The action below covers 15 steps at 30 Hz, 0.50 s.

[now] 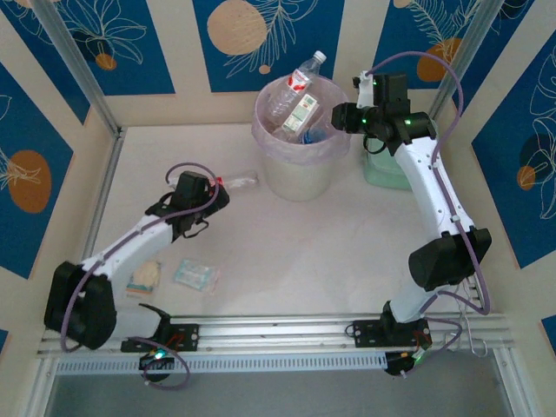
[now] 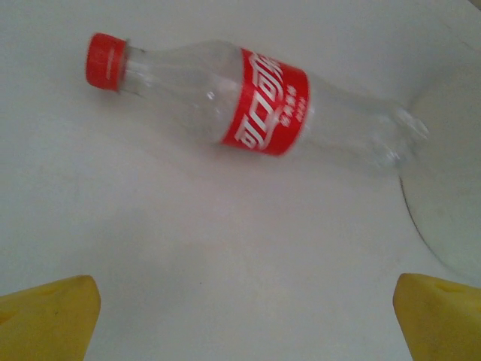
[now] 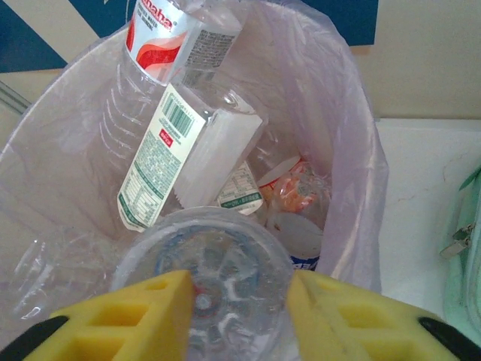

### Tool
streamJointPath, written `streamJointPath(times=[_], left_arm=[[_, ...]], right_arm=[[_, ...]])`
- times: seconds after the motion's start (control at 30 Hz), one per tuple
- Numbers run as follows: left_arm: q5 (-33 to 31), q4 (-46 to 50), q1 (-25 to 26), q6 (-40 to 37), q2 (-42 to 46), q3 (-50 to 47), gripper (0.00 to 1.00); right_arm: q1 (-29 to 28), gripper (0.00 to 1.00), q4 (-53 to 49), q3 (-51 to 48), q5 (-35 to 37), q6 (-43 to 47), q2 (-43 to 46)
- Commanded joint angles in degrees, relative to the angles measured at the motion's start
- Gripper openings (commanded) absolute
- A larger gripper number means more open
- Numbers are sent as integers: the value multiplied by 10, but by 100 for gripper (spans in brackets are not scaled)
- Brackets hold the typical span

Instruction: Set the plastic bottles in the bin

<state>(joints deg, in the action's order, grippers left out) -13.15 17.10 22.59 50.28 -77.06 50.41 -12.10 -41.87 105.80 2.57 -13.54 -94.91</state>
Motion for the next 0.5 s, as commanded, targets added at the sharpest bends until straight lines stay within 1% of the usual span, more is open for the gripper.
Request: streamJointPath(times=[0.0,0.1,0.2,0.23,0.3,0.4,0.47], left_arm=[[-40,-35,-10,73,-43,38,99],[-33,-65,-13,109,-84,57,99],[-53,-59,-16,175,-121,77,99],[-54,-59,-17,194,-130,81,100],[-54,-71,-17,248,-149,82,99],[-55,-100,-16,320,-179,81,100],[-61,-113,-17,349,-199,87,99]], right_arm=[[-12,56,-117,-18,-49,6,-10],[-10,75,-126,13,-51,11,12],[-3,86,-134,25,-55,11,44],[0,89,-133,22,-56,10,56],[7,90,-130,8,-59,7,85],[29,91,-121,-24,-76,-1,125],[45,91,-118,-45,-90,-8,150]])
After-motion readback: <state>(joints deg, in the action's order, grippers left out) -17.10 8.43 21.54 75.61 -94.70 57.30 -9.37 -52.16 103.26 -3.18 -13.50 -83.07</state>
